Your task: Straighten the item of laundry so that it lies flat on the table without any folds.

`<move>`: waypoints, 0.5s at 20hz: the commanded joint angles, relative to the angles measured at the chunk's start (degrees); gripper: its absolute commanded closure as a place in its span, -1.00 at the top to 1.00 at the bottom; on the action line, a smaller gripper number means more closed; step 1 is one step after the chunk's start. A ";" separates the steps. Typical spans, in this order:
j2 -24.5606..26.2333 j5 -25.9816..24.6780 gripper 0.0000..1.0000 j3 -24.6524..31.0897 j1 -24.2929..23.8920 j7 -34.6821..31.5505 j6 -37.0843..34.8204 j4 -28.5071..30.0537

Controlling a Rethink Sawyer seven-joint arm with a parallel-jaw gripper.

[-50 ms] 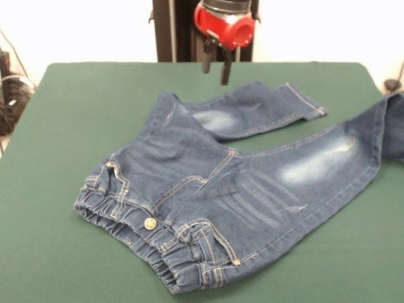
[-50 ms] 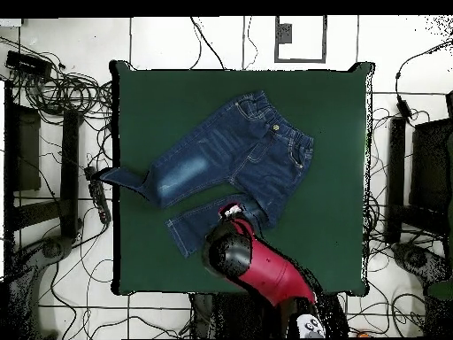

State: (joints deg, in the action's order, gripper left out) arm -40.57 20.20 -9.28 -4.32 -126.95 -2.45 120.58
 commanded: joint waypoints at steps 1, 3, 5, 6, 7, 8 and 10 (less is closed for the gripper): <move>3.85 4.60 1.00 5.86 2.42 -17.16 3.24 2.56; 4.23 5.85 1.00 5.98 3.41 -18.18 3.86 2.60; 4.50 6.91 1.00 6.07 4.05 -18.66 4.45 2.67; 4.57 7.40 1.00 6.07 4.28 -18.78 4.67 2.72; 4.64 7.89 1.00 6.06 4.50 -18.91 4.89 2.78; 4.71 8.39 1.00 6.06 4.73 -19.04 5.11 2.83; 5.03 9.53 1.00 6.05 5.50 -19.46 5.43 2.71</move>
State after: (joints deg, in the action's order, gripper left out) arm -37.51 25.43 -9.26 -0.48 -126.97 0.40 120.74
